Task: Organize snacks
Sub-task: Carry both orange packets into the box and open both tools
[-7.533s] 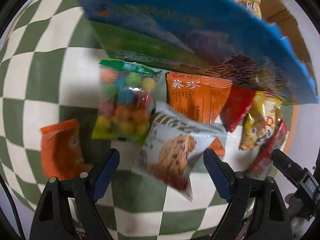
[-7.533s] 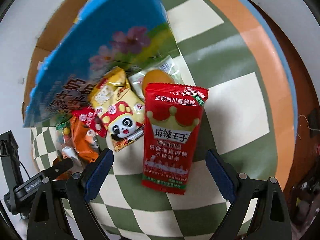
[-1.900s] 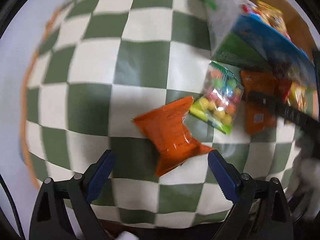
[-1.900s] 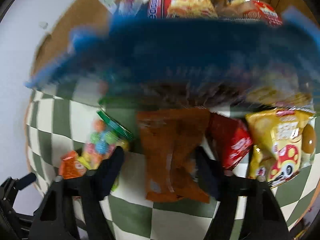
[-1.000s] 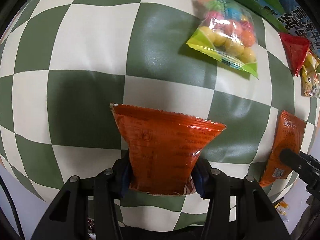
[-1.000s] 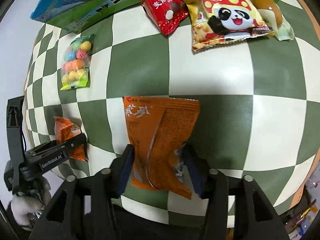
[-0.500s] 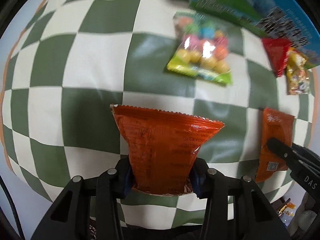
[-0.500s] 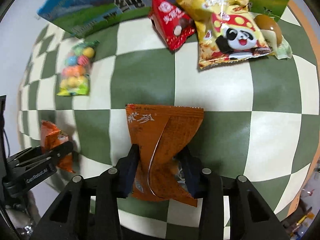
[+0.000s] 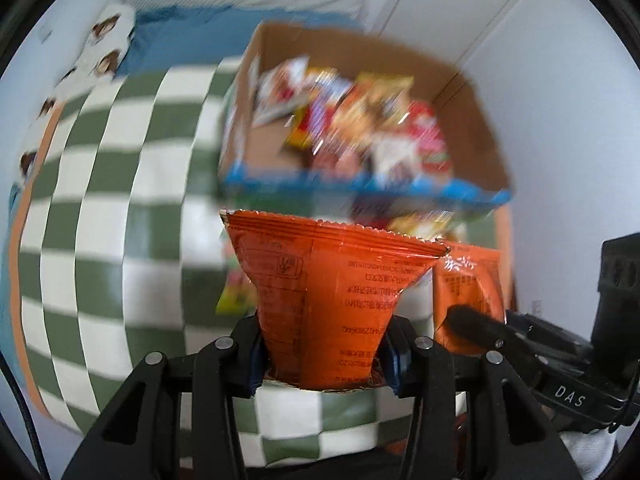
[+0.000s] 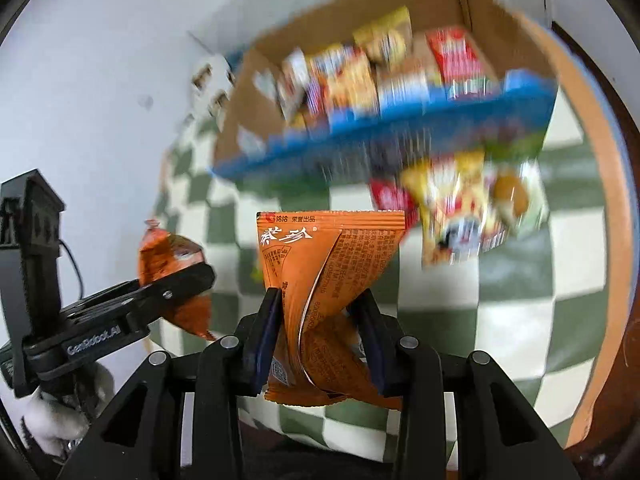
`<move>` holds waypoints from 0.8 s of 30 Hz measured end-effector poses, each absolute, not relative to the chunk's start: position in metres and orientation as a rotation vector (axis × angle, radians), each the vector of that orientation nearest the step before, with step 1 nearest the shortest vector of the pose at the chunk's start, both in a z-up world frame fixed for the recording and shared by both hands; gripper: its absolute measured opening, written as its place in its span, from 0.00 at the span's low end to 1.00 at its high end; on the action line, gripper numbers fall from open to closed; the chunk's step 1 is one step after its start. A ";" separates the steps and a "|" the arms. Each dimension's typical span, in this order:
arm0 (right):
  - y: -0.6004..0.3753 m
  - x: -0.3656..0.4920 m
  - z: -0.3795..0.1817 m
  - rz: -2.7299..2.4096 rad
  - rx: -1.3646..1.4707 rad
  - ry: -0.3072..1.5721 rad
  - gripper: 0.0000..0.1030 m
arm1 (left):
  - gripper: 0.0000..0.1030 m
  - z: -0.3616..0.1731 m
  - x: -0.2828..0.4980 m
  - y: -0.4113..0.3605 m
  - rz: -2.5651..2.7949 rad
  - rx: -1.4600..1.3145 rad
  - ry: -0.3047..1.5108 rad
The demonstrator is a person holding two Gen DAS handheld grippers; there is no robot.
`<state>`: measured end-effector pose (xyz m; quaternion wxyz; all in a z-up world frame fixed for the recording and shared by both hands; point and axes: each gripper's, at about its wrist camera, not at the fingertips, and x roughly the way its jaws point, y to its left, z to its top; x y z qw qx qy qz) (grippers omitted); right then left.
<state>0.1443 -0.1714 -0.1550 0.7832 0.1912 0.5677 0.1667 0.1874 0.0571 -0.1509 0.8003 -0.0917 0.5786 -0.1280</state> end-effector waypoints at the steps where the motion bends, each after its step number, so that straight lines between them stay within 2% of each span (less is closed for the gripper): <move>1: -0.180 0.153 -0.139 0.360 0.424 1.193 0.39 | 0.41 -0.140 0.198 0.055 -0.284 -0.190 1.224; 5: -0.197 0.190 -0.102 0.322 0.383 1.112 0.39 | 0.41 -0.112 0.244 0.039 -0.294 -0.142 1.183; 9: -0.213 0.234 -0.092 0.263 0.337 1.100 0.39 | 0.41 -0.114 0.288 0.028 -0.284 -0.111 1.205; 16: -0.235 0.305 -0.125 0.183 0.308 1.190 0.39 | 0.41 -0.152 0.342 0.019 -0.233 -0.039 1.296; 24: -0.243 0.335 -0.169 0.152 0.281 1.280 0.39 | 0.41 -0.205 0.373 0.023 -0.189 -0.058 1.423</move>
